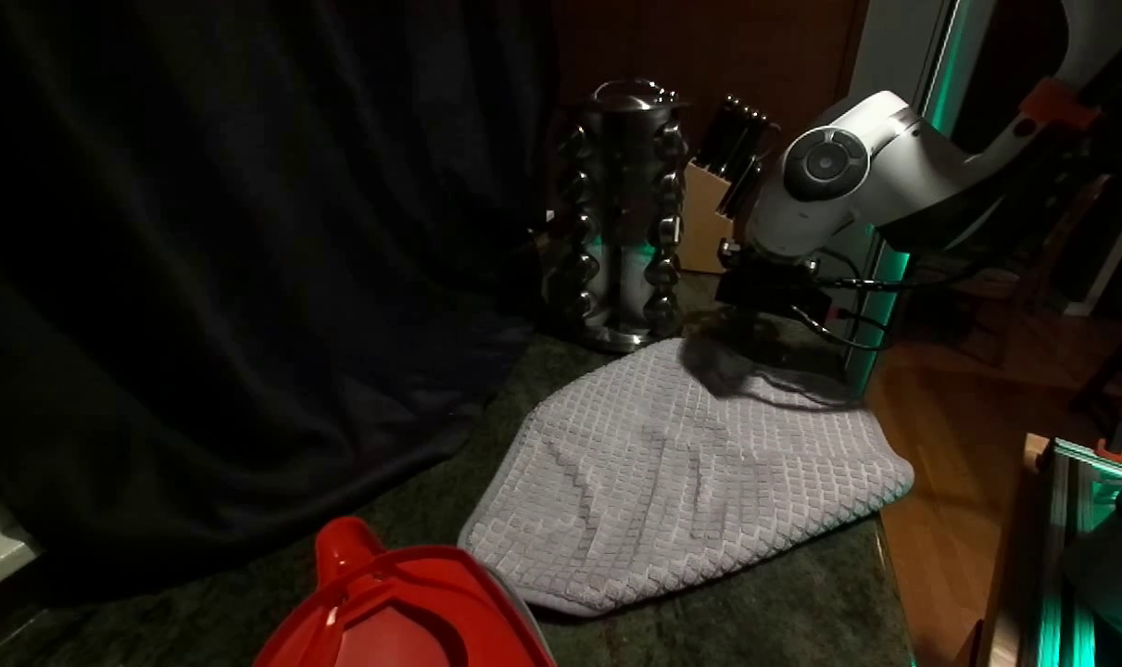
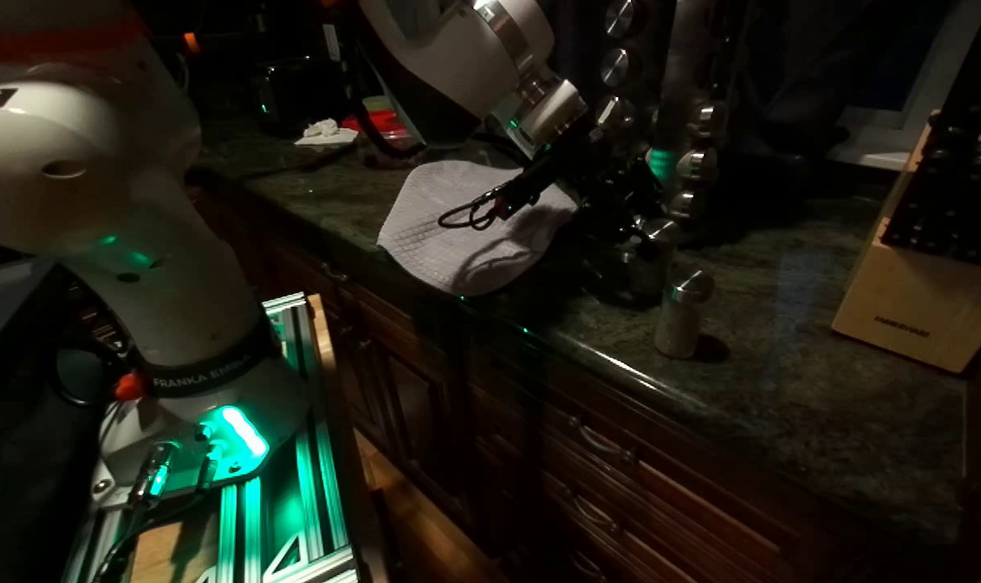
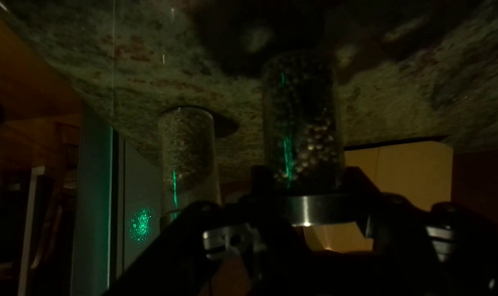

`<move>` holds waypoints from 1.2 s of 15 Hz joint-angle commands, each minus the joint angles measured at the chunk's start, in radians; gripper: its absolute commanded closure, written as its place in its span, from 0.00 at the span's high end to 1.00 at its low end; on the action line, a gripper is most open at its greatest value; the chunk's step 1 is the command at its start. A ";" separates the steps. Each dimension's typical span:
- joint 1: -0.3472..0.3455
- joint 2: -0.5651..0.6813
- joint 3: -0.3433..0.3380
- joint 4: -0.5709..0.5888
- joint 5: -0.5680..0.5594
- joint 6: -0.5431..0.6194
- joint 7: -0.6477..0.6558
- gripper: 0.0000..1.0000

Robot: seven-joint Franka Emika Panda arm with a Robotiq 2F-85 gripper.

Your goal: Rotate the silver stand then place one jar from the stand on the counter.

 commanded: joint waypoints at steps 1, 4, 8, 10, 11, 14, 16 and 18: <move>0.043 0.019 -0.030 0.008 -0.036 -0.029 0.053 0.25; 0.053 0.029 -0.036 0.012 -0.030 -0.037 0.048 0.25; 0.061 0.031 -0.041 0.014 -0.011 -0.051 0.035 0.81; 0.063 0.028 -0.042 0.016 -0.006 -0.056 0.032 0.96; 0.064 0.027 -0.042 0.018 -0.006 -0.056 0.032 1.00; 0.064 0.007 -0.046 0.020 0.014 -0.046 0.009 1.00; 0.059 -0.017 -0.057 0.023 0.082 -0.029 -0.085 1.00; 0.053 -0.041 -0.072 0.031 0.185 -0.015 -0.224 1.00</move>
